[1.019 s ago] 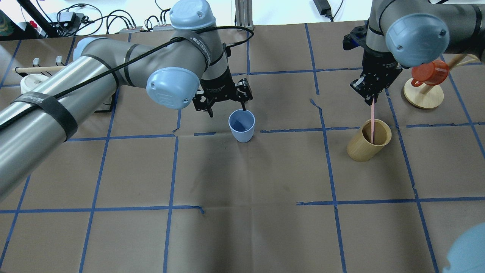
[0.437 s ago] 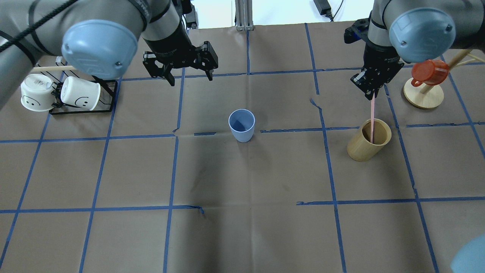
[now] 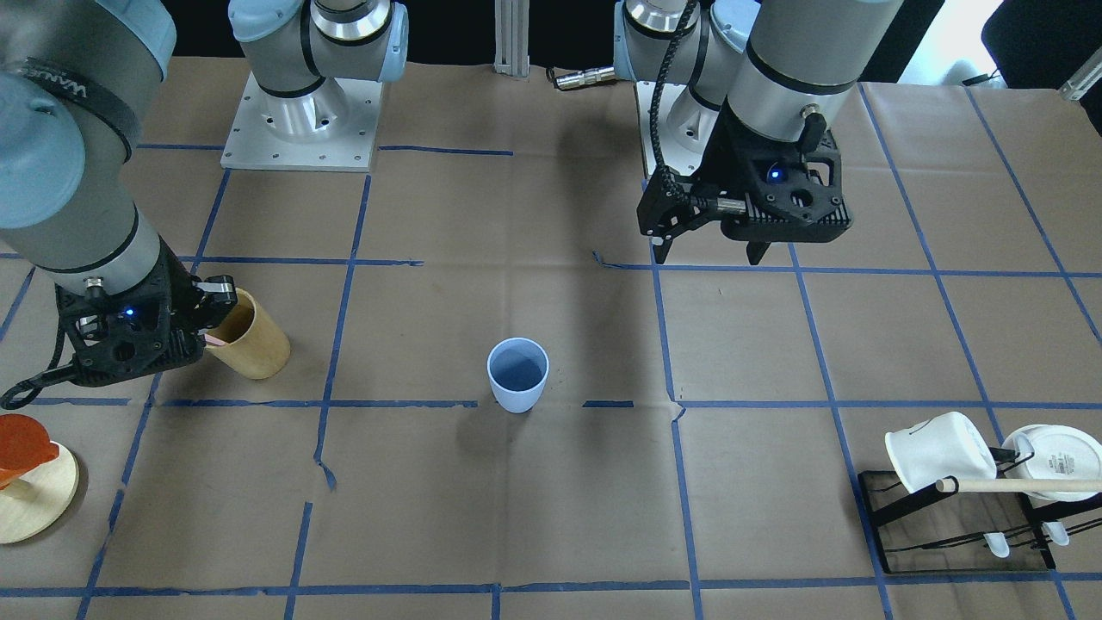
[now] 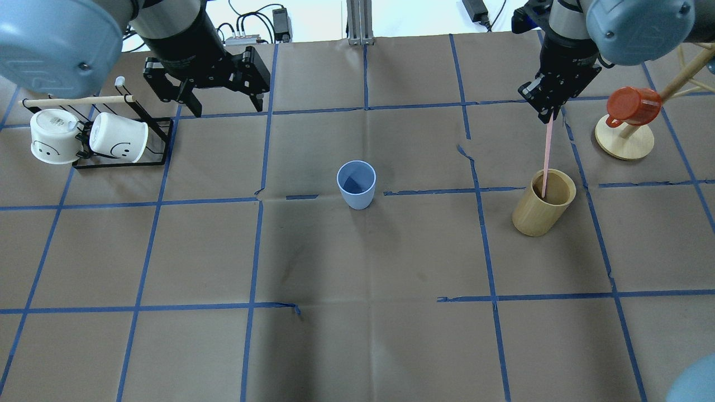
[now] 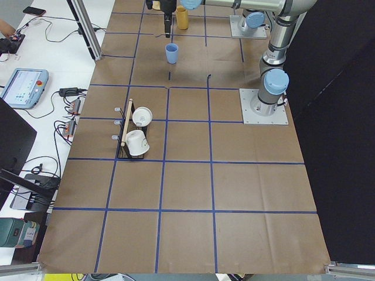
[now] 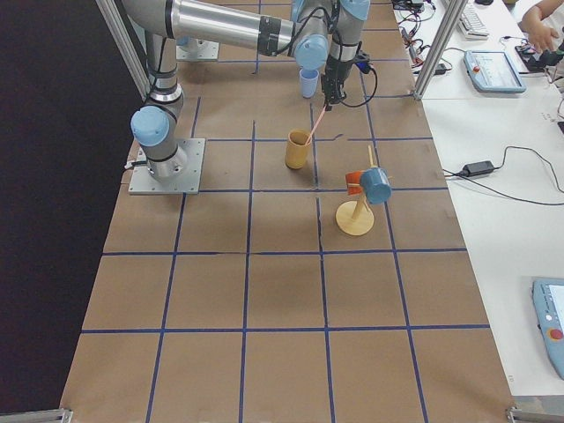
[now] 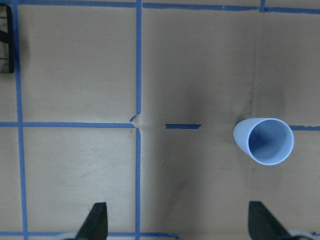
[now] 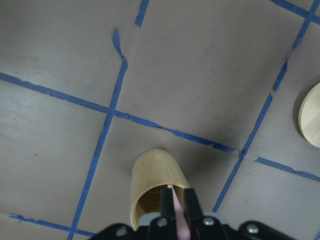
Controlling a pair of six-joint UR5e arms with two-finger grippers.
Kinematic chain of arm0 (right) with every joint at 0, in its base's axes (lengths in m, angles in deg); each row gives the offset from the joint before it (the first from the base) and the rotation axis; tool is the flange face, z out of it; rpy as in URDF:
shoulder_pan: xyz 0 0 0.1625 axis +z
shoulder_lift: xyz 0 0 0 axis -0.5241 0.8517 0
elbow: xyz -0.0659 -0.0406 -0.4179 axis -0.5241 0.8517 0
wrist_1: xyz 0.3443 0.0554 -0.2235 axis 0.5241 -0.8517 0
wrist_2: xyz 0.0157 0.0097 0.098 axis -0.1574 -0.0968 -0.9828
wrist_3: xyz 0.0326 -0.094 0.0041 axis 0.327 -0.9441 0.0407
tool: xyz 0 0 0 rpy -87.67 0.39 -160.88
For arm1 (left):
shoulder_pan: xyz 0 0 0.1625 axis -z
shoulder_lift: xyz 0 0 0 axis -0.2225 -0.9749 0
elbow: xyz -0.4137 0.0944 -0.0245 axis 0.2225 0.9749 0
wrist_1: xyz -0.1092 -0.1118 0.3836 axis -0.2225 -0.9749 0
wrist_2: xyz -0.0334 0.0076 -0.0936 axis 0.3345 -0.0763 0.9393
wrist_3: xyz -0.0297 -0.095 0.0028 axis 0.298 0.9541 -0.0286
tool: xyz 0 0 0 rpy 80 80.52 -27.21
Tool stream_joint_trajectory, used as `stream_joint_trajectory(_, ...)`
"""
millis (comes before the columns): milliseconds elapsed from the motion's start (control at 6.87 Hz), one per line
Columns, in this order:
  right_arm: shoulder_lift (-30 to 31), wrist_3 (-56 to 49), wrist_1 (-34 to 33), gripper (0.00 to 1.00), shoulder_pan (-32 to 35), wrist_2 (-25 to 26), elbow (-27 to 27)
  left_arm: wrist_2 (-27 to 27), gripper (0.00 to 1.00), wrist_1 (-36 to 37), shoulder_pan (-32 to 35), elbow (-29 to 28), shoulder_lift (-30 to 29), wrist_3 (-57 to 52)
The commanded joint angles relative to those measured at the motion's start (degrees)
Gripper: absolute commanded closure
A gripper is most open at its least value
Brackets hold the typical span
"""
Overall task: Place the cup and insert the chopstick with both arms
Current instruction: 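Lift the pink chopstick out of the bamboo cup and carry it over the blue cup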
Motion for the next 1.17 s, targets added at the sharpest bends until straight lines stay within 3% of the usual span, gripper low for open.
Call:
stream_joint_trajectory(0,1.5,0.7,4.4,0.99,0.1,-1.0,6.0,-0.9,0.00,-3.3,-3.9,3.3,5.3,-7.2)
stream_joint_trajectory(291,1.8,0.9,7.9,0.99,1.7,-1.2,12.5,-0.3,0.00,-2.4,-5.0,4.3,5.6,-8.4)
stream_joint_trajectory(583,1.4,9.2,13.1,0.99,5.5,-5.4,19.3,-0.6,0.00,-2.4,-4.9,4.3,5.8,-8.4)
stream_joint_trajectory(1019,0.4,22.4,12.6,0.99,13.1,-11.8,20.0,-0.8,0.00,-2.4,-5.0,4.3,5.9,-8.5)
